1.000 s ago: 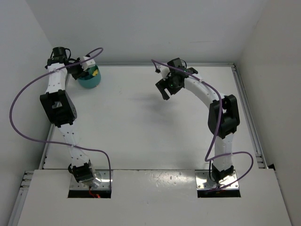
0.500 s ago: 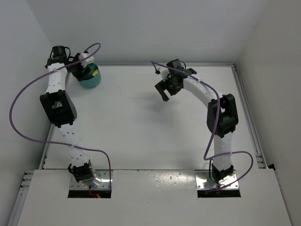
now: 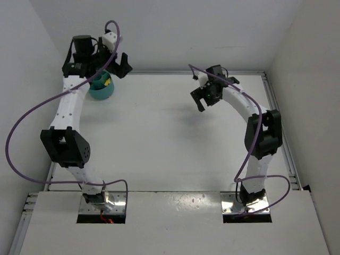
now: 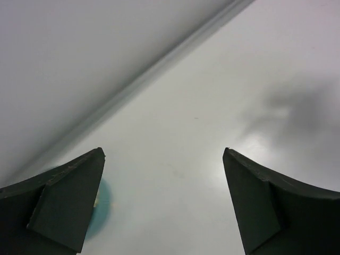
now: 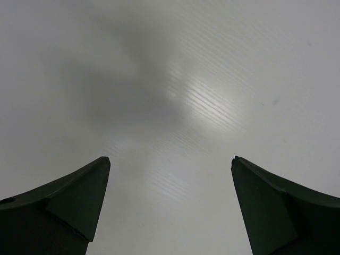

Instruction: Sort the legos into containers by color

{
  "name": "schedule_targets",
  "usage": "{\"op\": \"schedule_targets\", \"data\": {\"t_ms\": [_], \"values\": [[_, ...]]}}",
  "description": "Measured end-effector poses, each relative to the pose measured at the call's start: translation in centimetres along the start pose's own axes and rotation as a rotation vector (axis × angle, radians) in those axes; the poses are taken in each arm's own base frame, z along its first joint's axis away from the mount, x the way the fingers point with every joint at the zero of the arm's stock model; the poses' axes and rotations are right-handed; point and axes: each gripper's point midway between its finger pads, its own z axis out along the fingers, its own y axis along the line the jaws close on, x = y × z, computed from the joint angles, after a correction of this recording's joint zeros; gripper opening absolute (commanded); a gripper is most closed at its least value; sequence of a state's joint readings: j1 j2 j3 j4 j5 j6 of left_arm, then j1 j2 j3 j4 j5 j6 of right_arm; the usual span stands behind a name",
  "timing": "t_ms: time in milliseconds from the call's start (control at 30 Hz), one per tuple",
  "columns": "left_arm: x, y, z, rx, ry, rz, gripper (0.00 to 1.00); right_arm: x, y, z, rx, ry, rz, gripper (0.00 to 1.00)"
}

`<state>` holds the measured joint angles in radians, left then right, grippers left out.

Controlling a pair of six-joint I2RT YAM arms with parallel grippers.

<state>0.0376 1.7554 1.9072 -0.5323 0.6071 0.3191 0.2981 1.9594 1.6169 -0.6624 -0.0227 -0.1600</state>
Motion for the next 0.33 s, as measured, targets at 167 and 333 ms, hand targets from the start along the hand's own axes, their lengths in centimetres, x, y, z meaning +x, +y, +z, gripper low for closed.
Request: {"op": "schedule_targets", "data": {"t_ms": [167, 333], "values": [[9.7, -3.7, 2.6, -0.007, 0.193, -0.309, 1.00, 2.4, -5.1, -2.6, 0.079, -0.015, 0.106, 0.98], [18.7, -5.7, 1.8, -0.081, 0.402, -0.513, 1.00, 6.0, -6.8, -3.9, 0.112, -0.012, 0.173, 0.98]]}}
